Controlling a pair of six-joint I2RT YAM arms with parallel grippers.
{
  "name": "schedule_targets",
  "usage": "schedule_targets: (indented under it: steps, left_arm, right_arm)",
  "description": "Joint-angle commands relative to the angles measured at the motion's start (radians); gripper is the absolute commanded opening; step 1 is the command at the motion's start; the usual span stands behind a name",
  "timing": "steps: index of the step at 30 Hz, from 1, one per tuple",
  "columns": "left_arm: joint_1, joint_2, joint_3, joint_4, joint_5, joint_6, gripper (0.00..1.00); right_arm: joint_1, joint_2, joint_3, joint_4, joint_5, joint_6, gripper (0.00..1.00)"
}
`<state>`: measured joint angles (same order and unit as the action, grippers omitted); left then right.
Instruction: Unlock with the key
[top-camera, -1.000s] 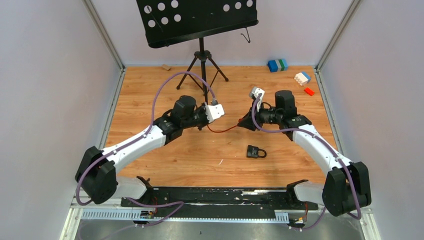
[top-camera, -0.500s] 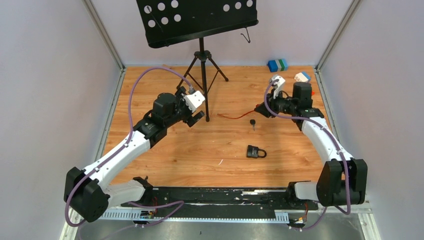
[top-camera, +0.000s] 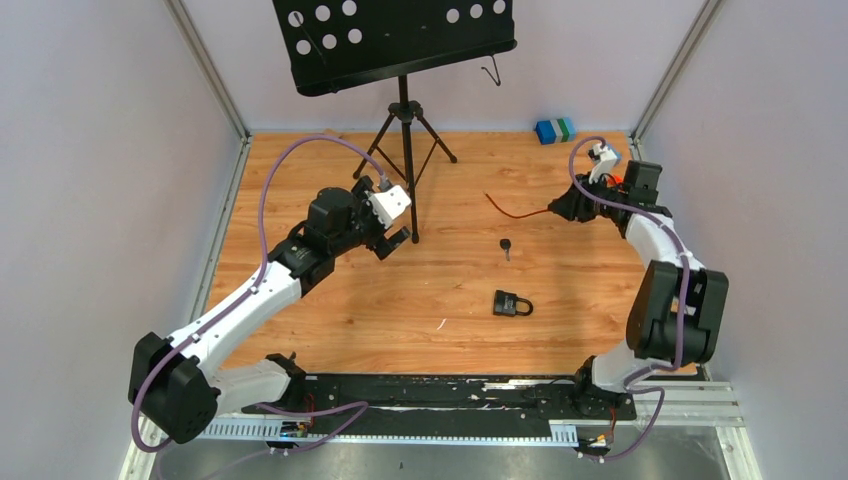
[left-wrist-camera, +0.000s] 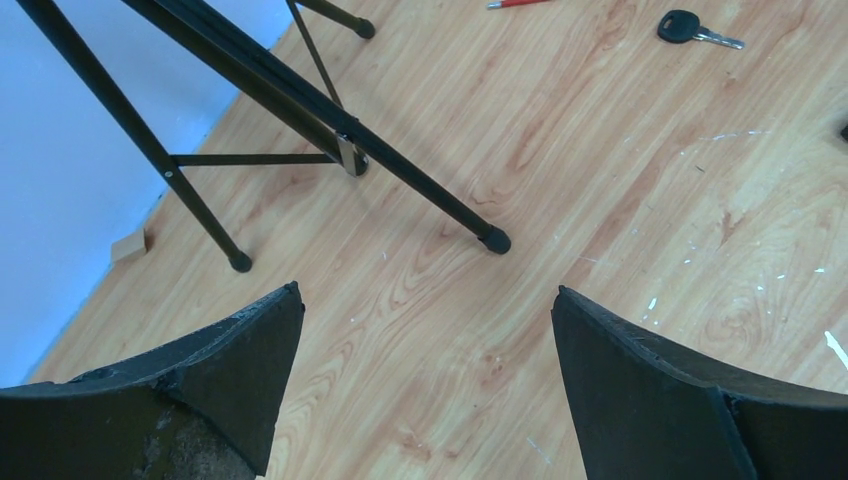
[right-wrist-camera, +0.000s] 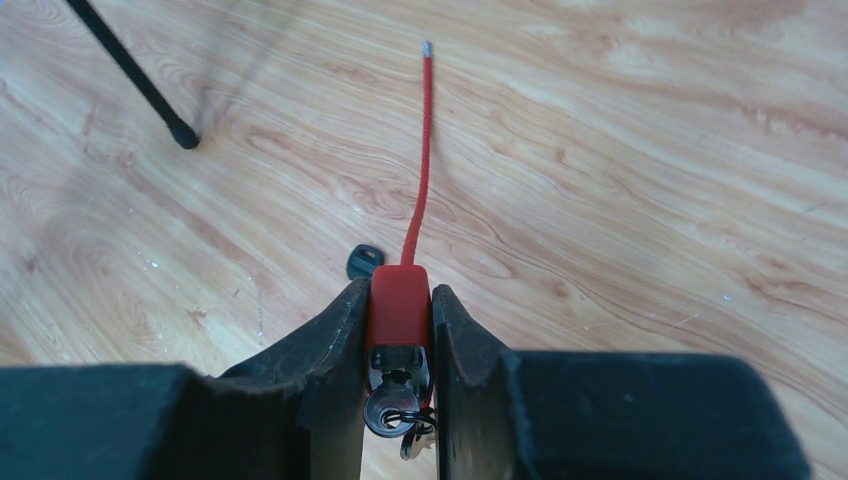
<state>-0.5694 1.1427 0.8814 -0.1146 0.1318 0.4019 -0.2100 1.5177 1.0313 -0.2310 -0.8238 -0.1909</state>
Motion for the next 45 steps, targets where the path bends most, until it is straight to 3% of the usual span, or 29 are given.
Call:
schedule_targets:
  steps: [1, 10, 21, 27, 36, 41, 45]
  left_arm:
    - [0.0, 0.0, 0.007, 0.006, 0.041, -0.019, 1.0]
    - [0.001, 0.002, -0.011, 0.014, 0.085, -0.012, 1.0]
    - [0.001, 0.027, -0.009, 0.015, 0.088, -0.031, 1.0]
    - [0.0, 0.05, 0.035, -0.048, 0.066, -0.044, 1.0]
    - [0.001, 0.111, 0.078, -0.132, 0.112, -0.033, 1.0]
    - [0.001, 0.16, 0.119, -0.196, 0.144, -0.02, 1.0]
    - [0.001, 0.151, 0.117, -0.202, 0.133, -0.014, 1.0]
  right_arm:
    - [-0.027, 0.12, 0.092, 0.047, -0.006, 0.077, 0.03]
    - [-0.069, 0.399, 0.154, -0.017, 0.016, 0.169, 0.28]
    - [-0.068, 0.414, 0.087, -0.048, 0.047, 0.17, 0.59]
    - [-0.068, 0.327, 0.057, -0.093, 0.106, 0.096, 0.75]
    - [-0.032, 0.01, 0.004, -0.176, 0.127, -0.136, 0.92]
    - [0.086, -0.116, -0.044, -0.268, 0.194, -0.292, 0.93]
    - [0.257, -0.212, -0.095, -0.3, 0.297, -0.354, 0.93]
